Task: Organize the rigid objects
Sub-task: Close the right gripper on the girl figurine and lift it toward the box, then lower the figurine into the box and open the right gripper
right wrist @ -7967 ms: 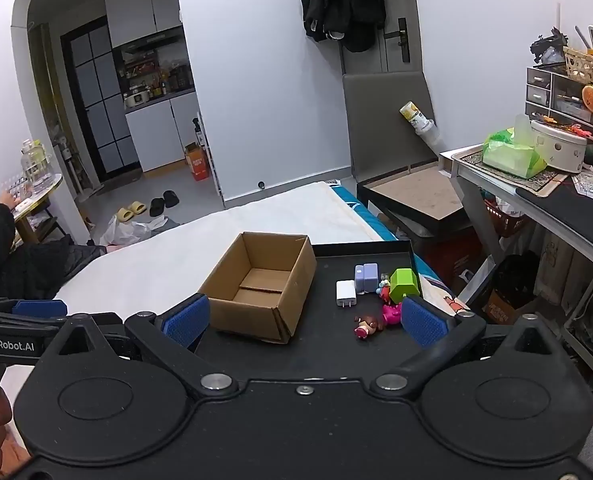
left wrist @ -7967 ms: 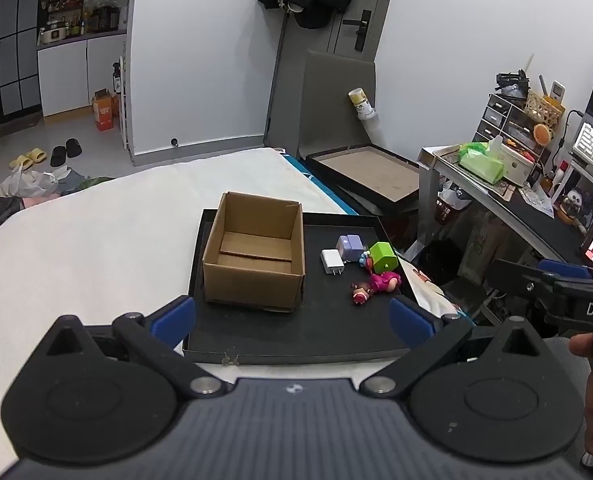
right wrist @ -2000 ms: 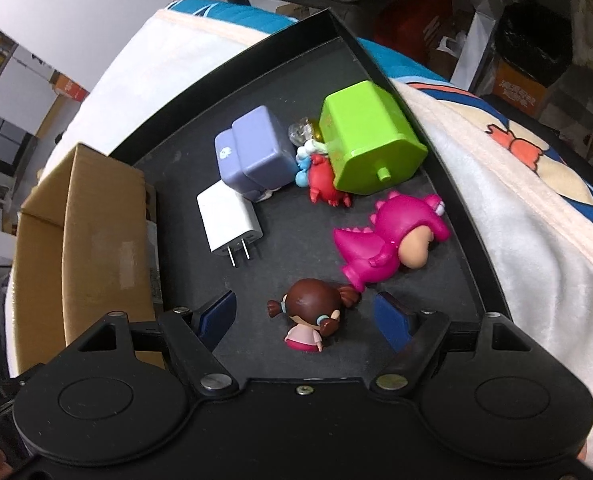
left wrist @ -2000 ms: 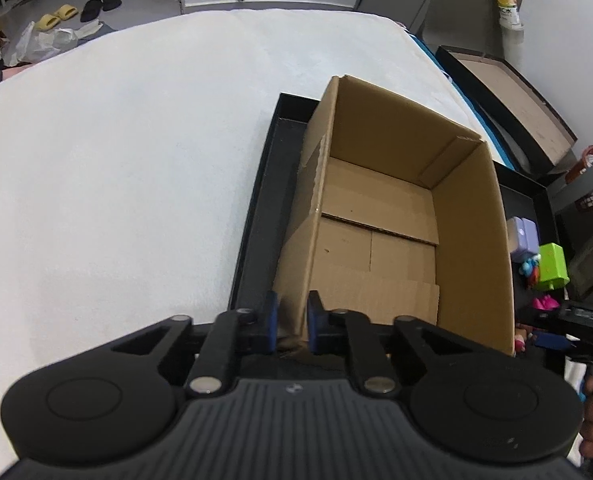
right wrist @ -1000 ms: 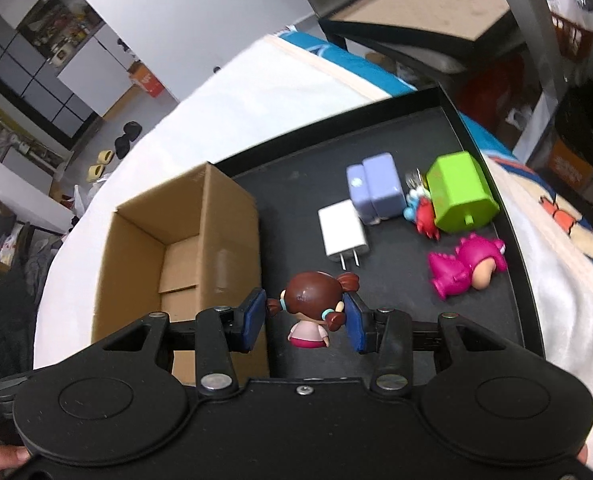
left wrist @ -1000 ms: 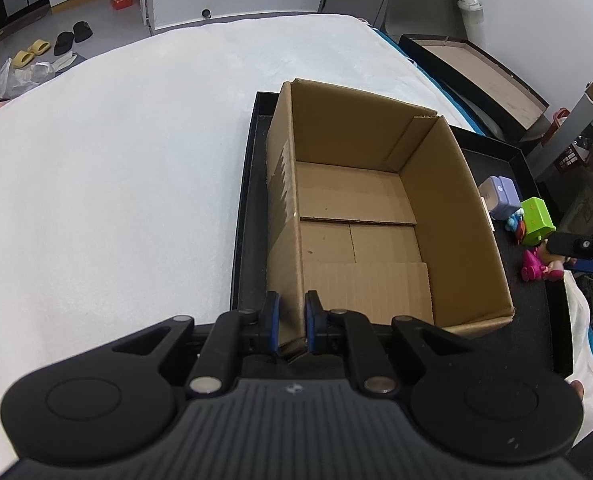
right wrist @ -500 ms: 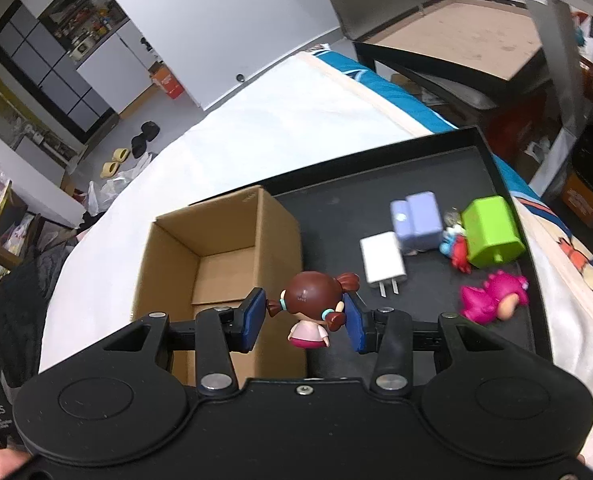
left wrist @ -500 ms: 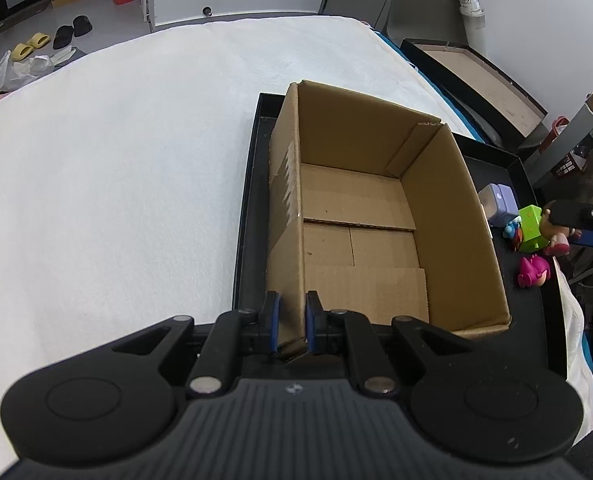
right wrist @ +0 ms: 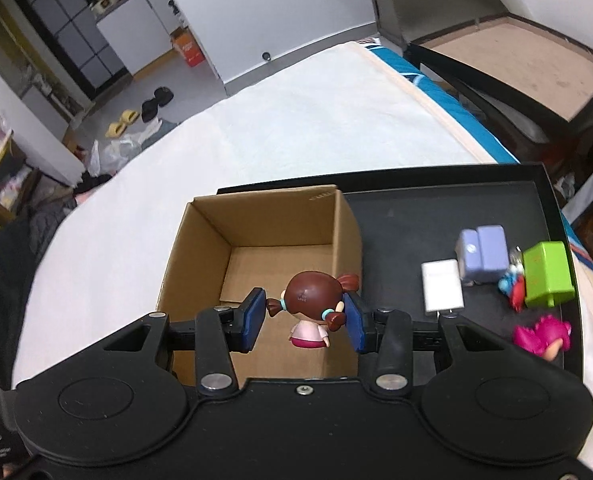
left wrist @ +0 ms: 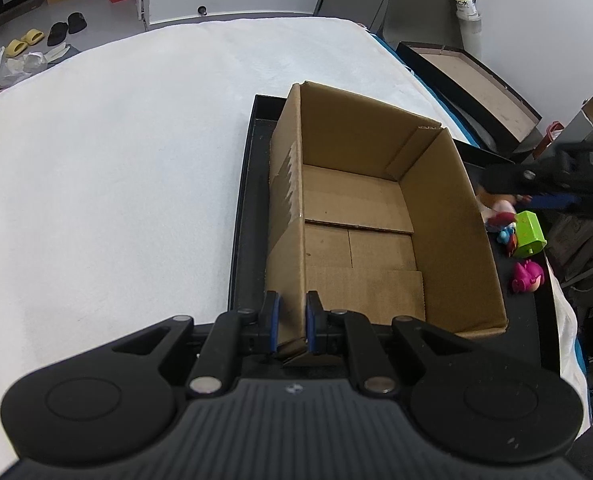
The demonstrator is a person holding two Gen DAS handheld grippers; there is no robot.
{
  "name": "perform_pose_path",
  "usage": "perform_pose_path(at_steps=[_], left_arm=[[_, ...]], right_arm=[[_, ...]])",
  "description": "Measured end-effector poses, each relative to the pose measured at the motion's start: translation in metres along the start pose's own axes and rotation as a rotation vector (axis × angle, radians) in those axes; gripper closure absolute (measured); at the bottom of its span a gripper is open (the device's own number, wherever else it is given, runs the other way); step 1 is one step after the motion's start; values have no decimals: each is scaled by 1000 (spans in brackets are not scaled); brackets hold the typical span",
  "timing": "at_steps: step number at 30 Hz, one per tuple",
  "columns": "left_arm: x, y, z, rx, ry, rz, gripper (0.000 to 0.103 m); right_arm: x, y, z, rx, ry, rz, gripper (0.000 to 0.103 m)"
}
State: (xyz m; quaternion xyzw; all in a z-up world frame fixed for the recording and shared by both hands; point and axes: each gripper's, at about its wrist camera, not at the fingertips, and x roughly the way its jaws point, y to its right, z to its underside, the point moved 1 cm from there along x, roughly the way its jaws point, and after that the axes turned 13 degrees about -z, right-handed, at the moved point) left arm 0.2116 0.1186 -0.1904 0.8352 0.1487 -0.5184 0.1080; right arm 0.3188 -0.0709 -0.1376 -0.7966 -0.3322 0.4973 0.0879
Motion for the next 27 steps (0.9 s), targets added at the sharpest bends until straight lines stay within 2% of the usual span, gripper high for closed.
perform_pose_path(at_steps=[15, 20, 24, 27], left_arm=[[3, -7, -1, -28, -9, 27, 90], [3, -8, -2, -31, -15, 33, 90], [4, -9, -2, -32, -21, 33, 90], [4, -9, -3, -35, -23, 34, 90]], right_arm=[[62, -40, -20, -98, -94, 65, 61], [81, -49, -22, -103, -114, 59, 61], [90, -58, -27, -101, -114, 21, 60], [93, -66, -31, -125, -96, 40, 53]])
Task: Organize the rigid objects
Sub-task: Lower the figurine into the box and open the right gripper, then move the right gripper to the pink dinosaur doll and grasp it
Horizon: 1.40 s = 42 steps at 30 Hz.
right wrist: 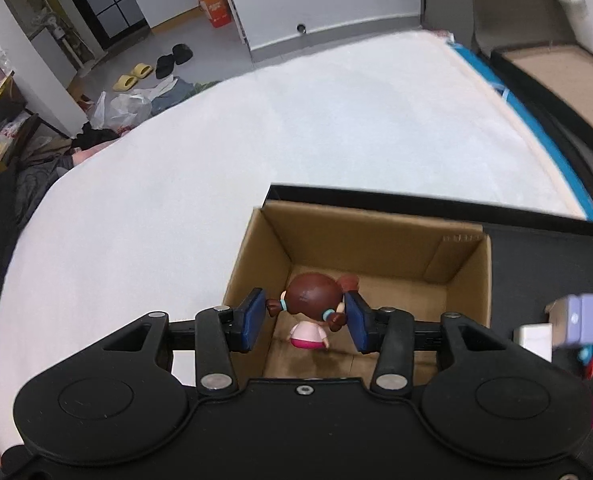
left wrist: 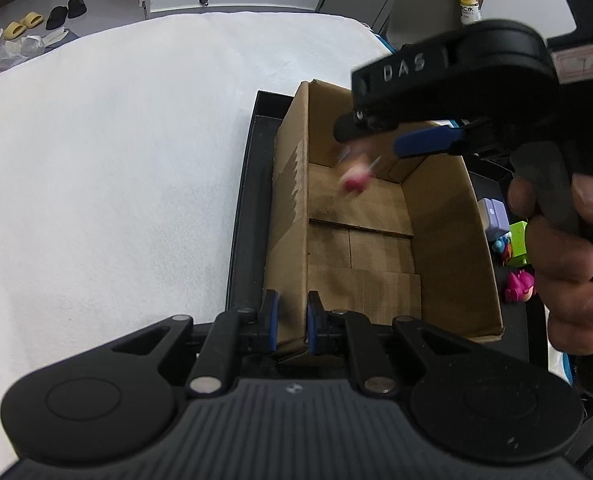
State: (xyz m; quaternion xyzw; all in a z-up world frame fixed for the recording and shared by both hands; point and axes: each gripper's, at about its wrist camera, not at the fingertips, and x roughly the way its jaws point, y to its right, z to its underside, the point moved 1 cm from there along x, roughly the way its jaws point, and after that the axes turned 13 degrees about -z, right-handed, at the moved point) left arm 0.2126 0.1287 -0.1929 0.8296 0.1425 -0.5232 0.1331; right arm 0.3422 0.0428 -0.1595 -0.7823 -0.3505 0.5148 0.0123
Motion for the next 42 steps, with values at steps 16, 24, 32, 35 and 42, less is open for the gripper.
perform_pose_path(at_steps=[16, 24, 32, 35, 42], left_arm=[[-4, 3, 1, 8, 3, -28, 91], [-4, 13, -2, 66, 2, -77, 91], [0, 16, -2, 50, -15, -97, 90], [0, 20, -2, 57, -14, -109, 90], [1, 21, 0, 41, -11, -128, 90]], right_arm=[[-40, 5, -5, 31, 6, -47, 21], [-69, 17, 14, -40, 37, 43, 15], [-95, 40, 40, -67, 110, 181, 15], [-100, 48, 51, -52, 121, 179, 14], [-98, 70, 71, -18, 143, 241, 14]])
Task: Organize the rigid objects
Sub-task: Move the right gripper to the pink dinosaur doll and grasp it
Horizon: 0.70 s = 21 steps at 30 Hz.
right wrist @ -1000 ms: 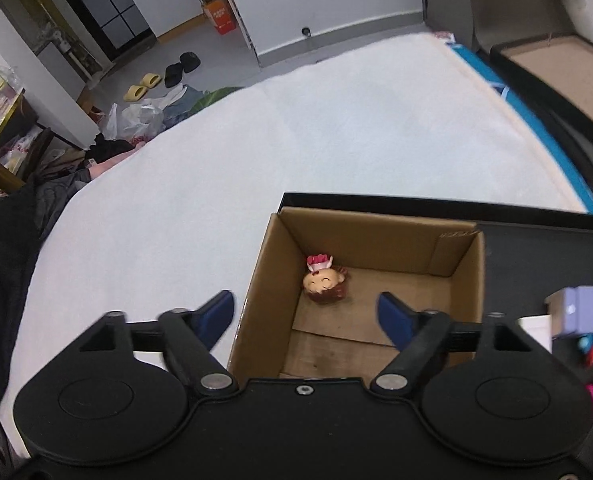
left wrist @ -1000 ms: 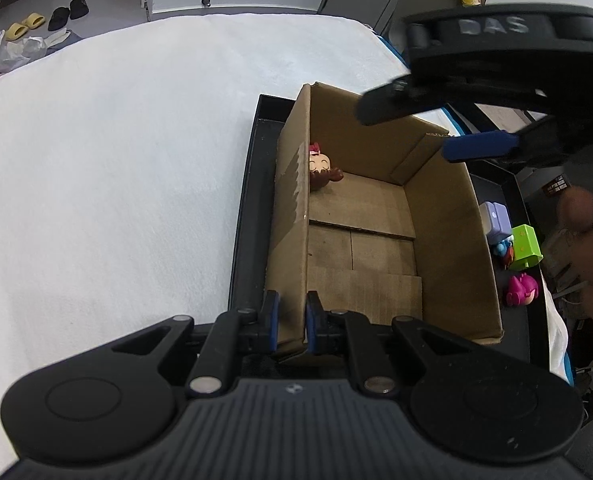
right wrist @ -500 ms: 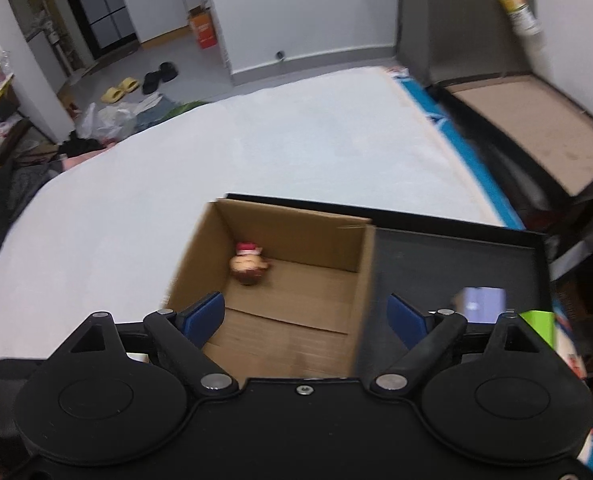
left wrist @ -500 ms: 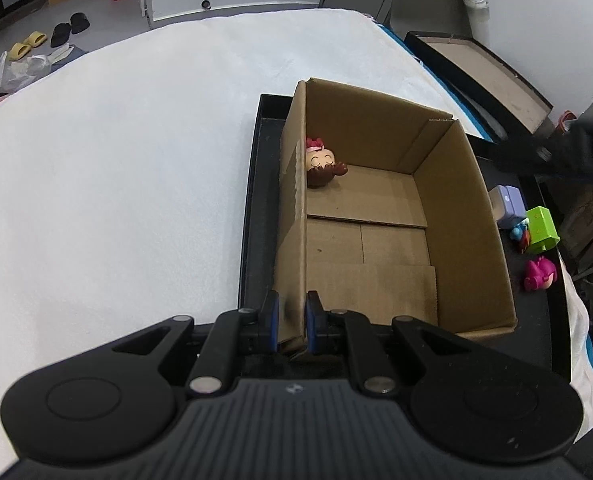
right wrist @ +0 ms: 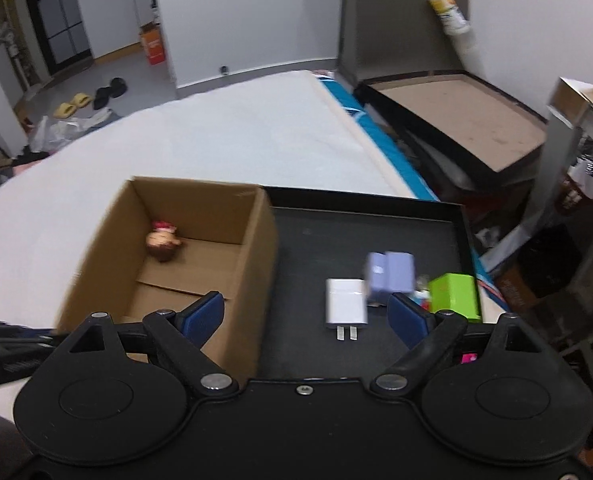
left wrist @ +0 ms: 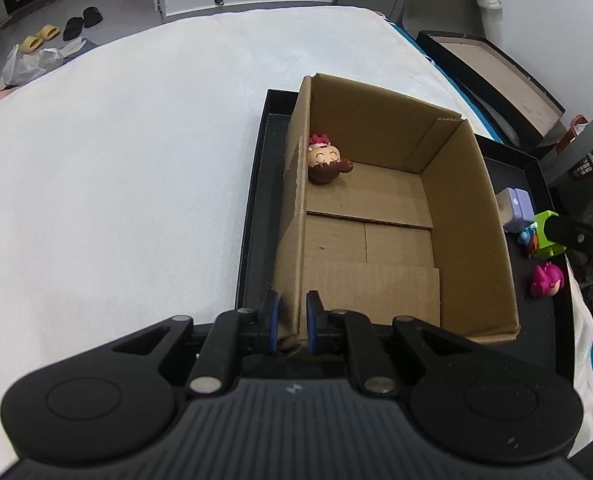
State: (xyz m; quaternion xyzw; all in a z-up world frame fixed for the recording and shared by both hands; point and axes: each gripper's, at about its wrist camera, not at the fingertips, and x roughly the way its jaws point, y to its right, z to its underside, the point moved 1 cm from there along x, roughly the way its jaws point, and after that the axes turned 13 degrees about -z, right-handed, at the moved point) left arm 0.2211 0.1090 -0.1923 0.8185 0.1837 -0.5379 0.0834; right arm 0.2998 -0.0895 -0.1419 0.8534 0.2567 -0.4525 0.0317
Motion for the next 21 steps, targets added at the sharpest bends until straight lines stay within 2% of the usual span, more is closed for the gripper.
perform_pose_path(at_steps=[3, 9, 14, 21], left_arm=[[-1, 3, 1, 14, 7, -22, 90], [1, 8, 1, 12, 10, -58, 90], [-1, 10, 3, -19, 10, -85, 90], [4, 14, 1, -48, -4, -130, 91]], right_arm=[[7, 13, 11, 34, 0, 20, 14], [17, 21, 29, -3, -11, 54, 14], [17, 24, 33, -16, 4, 67, 15], [26, 48, 33, 27, -34, 81, 15]])
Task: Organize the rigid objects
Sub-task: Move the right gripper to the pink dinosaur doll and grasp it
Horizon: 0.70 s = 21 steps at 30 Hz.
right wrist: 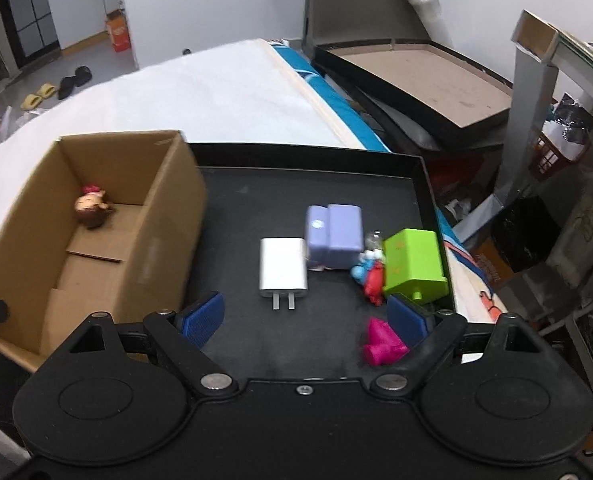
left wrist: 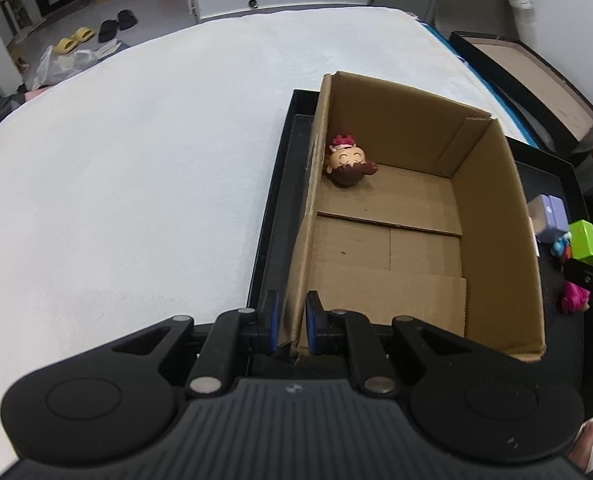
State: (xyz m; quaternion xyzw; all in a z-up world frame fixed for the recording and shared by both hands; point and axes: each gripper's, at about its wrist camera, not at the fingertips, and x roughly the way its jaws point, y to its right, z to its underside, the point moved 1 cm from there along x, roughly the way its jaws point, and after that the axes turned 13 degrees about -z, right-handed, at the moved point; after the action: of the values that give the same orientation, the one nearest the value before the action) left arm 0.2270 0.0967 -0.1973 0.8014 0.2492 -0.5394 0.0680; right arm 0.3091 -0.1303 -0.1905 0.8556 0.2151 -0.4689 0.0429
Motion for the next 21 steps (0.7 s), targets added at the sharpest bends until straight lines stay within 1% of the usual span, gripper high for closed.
perform_pose_path(at_steps=[4, 7, 9, 12, 14, 18, 21], left_arm=[[3, 5, -2, -7, -9, -24, 91], [3, 8, -4, -12, -15, -43, 91], [2, 11, -4, 1, -11, -58, 91], [0, 15, -6, 15, -5, -79, 91], [0, 14, -7, 7, -7, -85, 91], [-1, 15, -9, 4, -1, -105, 90], [-1, 16, -8, 8, 5, -111, 90]], right_arm=[[7, 13, 0, -5, -19, 18, 15], [16, 26, 2, 8, -52, 0, 16], [20, 32, 4, -6, -71, -18, 16], [25, 37, 7, -33, -87, -21, 17], [29, 39, 7, -38, -98, -23, 18], [37, 45, 9, -38, -127, -33, 18], [42, 53, 10, -28, -137, -13, 18]])
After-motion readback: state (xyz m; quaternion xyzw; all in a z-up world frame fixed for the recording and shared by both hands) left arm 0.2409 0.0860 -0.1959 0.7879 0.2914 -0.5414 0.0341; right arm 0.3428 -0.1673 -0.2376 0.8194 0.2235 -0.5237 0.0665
